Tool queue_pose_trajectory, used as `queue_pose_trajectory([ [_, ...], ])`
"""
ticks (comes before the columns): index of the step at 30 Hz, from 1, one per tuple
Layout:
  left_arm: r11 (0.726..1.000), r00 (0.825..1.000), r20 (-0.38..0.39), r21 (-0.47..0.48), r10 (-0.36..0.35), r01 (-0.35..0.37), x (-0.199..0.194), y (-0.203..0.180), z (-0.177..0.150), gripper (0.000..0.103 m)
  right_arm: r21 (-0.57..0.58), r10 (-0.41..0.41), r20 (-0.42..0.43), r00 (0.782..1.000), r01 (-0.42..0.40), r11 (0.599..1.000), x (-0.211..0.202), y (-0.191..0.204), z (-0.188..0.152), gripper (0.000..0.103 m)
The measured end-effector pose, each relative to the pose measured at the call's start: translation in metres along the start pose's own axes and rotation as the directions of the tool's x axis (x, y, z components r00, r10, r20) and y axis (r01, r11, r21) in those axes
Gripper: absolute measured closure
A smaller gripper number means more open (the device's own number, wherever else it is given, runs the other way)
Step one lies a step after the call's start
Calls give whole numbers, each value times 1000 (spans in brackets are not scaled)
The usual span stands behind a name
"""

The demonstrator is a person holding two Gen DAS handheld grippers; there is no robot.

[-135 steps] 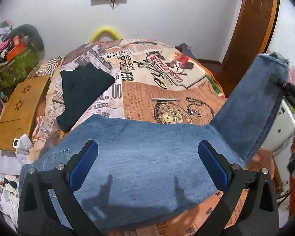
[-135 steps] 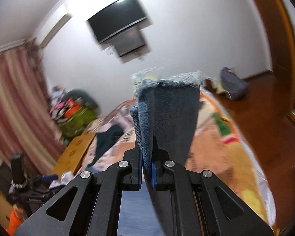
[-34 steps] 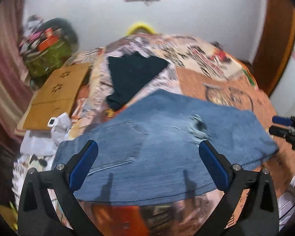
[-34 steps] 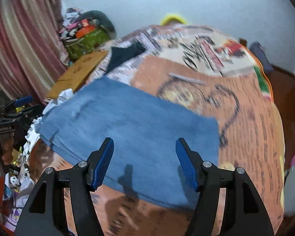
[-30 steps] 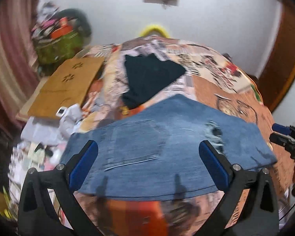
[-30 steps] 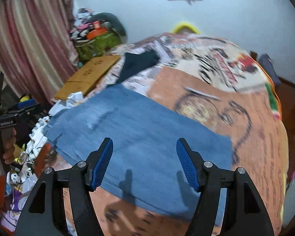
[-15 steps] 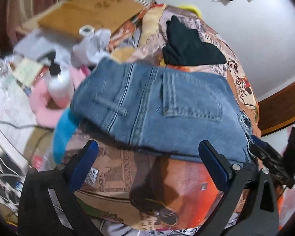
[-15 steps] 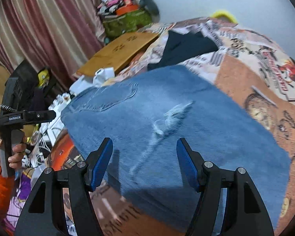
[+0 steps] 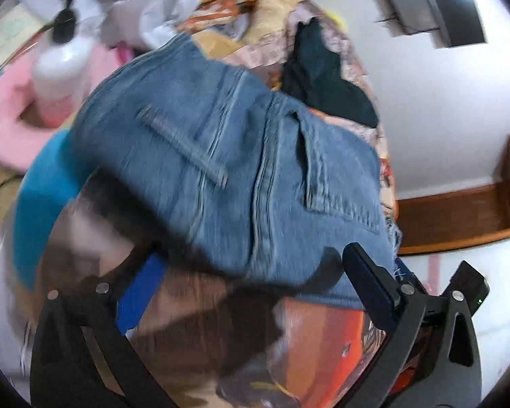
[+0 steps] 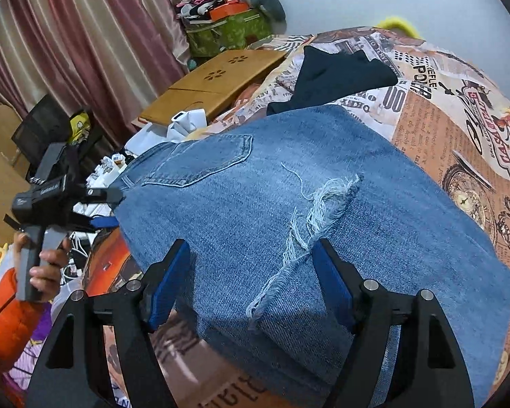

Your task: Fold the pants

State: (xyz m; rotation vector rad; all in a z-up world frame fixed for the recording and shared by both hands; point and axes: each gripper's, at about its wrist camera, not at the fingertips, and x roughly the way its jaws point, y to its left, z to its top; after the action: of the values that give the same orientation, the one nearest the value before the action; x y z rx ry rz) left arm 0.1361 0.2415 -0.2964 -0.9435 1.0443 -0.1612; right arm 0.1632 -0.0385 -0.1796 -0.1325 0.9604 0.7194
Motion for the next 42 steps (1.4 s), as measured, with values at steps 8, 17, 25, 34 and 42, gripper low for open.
queue_pose_trajectory([
  [8, 997, 997, 34, -22, 68, -67, 13, 14, 31, 49, 6, 6, 0, 1000, -6, 1000, -2, -2, 2, 30],
  [17, 884, 914, 260, 274, 312, -379, -15, -73, 28, 71, 101, 13, 120, 993, -26, 995, -52, -25, 0, 32],
  [25, 798, 879, 448, 462, 166, -386, -67, -198, 31, 75, 287, -244, 101, 965, 207, 935, -96, -105, -48, 32],
  [34, 623, 882, 471, 691, -3, -366, -30, -352, -12, 79, 545, -256, 52, 965, 187, 817, -120, -174, -131, 32],
  [42, 527, 952, 305, 815, -37, -241, 50, -427, -57, 80, 533, -204, 80, 976, 131, 836, -118, -173, -143, 32],
])
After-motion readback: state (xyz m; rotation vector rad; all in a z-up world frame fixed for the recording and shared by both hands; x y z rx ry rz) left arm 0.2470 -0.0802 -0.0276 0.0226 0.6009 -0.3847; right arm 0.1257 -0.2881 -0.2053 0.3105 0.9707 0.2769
